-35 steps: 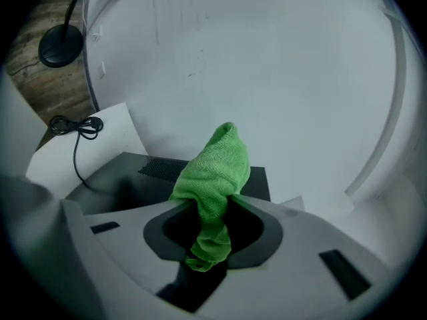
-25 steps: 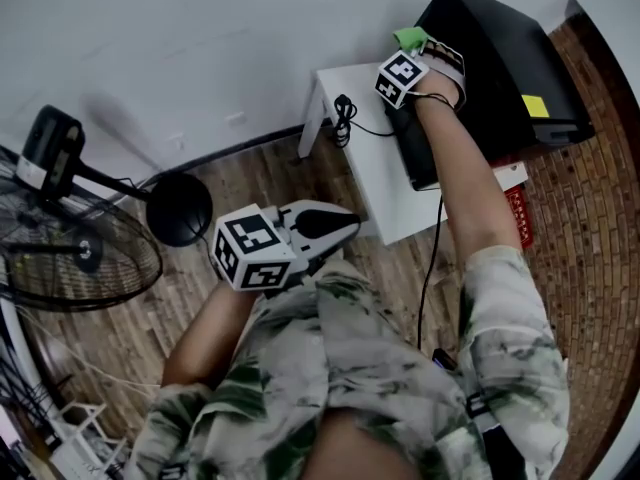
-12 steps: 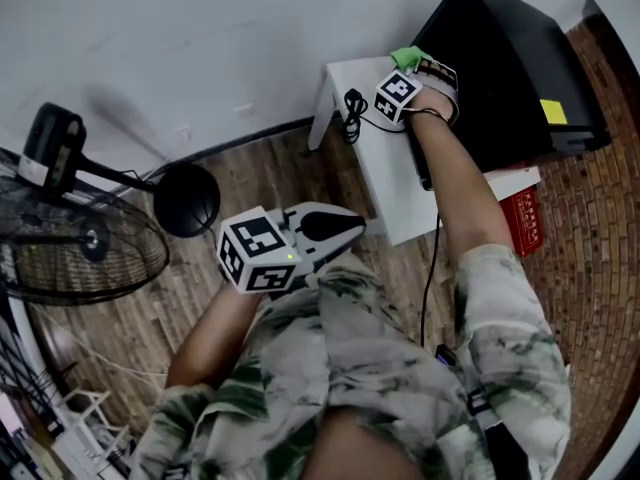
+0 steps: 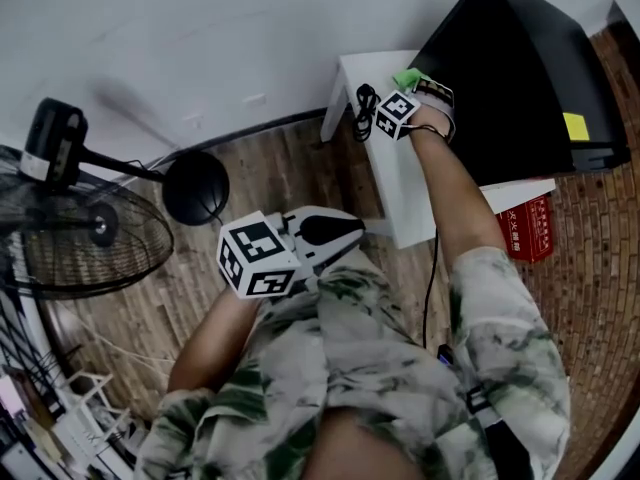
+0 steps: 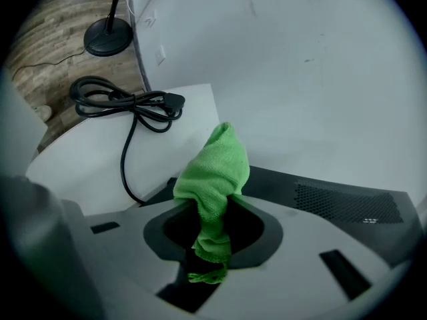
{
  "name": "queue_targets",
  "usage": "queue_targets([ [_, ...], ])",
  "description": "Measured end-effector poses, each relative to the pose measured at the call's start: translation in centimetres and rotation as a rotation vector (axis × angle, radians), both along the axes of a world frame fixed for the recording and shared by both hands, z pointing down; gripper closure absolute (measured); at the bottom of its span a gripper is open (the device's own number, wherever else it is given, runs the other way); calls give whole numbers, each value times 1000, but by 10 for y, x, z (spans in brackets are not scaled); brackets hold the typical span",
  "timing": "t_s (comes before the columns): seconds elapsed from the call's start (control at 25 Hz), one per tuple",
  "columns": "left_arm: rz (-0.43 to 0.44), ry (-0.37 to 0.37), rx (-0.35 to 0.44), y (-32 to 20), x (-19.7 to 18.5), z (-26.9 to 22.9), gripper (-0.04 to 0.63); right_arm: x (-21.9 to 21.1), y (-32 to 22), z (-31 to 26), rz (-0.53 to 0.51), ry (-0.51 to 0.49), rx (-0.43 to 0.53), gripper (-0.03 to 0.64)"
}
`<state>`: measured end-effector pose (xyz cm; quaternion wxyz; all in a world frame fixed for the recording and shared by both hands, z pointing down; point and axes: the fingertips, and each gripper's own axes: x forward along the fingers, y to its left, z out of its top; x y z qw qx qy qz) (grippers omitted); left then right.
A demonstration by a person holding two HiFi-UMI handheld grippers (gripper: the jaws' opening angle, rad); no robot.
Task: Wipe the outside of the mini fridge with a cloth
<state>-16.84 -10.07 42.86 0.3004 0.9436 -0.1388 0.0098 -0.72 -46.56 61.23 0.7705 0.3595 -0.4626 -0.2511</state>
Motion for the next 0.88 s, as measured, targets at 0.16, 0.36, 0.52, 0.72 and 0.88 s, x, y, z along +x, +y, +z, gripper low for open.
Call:
queue_targets([
  [0.16, -11, -15, -26, -4, -2, 11, 566, -4, 4, 31, 0, -2, -51, 509],
  [0.36, -29, -30, -42, -8, 3, 15, 566, 0, 8, 57, -1, -5, -104, 509],
  [0.52, -43, -38, -50, -11, 3, 18, 566, -2, 11, 72, 4, -25, -135, 509],
  [0.72, -49, -39, -57, -16, 1, 21, 566, -7, 12, 84, 13, -70, -158, 509],
  [0.88, -47, -38, -53, -16, 0, 19, 566, -11, 14, 81, 17, -106, -152, 509],
])
